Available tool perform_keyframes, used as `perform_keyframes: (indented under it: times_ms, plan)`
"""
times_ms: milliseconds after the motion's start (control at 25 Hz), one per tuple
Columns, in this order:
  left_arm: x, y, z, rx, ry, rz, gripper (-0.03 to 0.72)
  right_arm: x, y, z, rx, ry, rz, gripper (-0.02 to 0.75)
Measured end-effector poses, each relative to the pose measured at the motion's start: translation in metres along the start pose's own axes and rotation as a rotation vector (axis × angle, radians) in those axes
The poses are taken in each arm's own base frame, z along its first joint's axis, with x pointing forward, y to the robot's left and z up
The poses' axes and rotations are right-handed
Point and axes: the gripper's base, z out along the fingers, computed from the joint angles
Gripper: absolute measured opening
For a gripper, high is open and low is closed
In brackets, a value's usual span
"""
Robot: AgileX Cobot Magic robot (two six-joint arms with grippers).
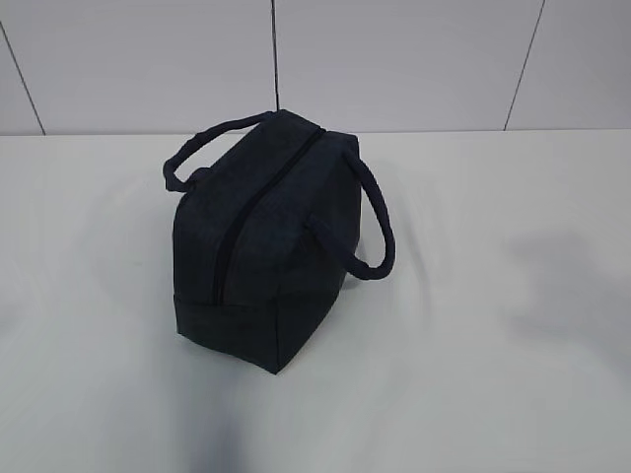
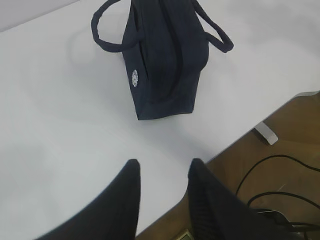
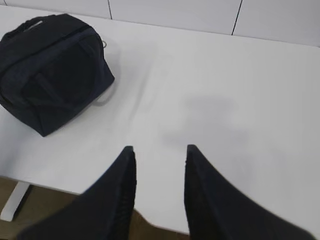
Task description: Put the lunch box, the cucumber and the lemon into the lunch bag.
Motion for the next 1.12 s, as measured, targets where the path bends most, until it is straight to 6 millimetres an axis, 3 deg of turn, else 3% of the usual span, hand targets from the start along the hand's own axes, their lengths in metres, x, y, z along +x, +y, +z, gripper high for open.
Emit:
perform_keyframes:
  times_ms: [240, 440, 600, 760, 1120]
  plan:
    - [0.065, -0.007, -0.004, -0.006, -0.052, 0.02, 0.237, 0.057, 0.001, 0.022, -0.003, 0.044, -0.015, 0.252]
    - [0.098, -0.011, -0.018, -0.044, -0.158, 0.053, 0.237, 0.099, 0.002, 0.03, -0.014, 0.012, -0.011, 0.251]
    - [0.121, -0.012, -0.013, -0.049, -0.116, 0.06, 0.237, 0.126, 0.004, 0.032, -0.044, -0.018, 0.003, 0.251]
    - [0.131, -0.01, 0.003, -0.04, -0.044, 0.031, 0.237, 0.141, 0.007, 0.038, -0.071, -0.014, 0.013, 0.251]
    - [0.127, -0.007, 0.015, -0.052, -0.128, 0.011, 0.237, 0.149, 0.009, 0.055, -0.077, 0.019, 0.013, 0.251]
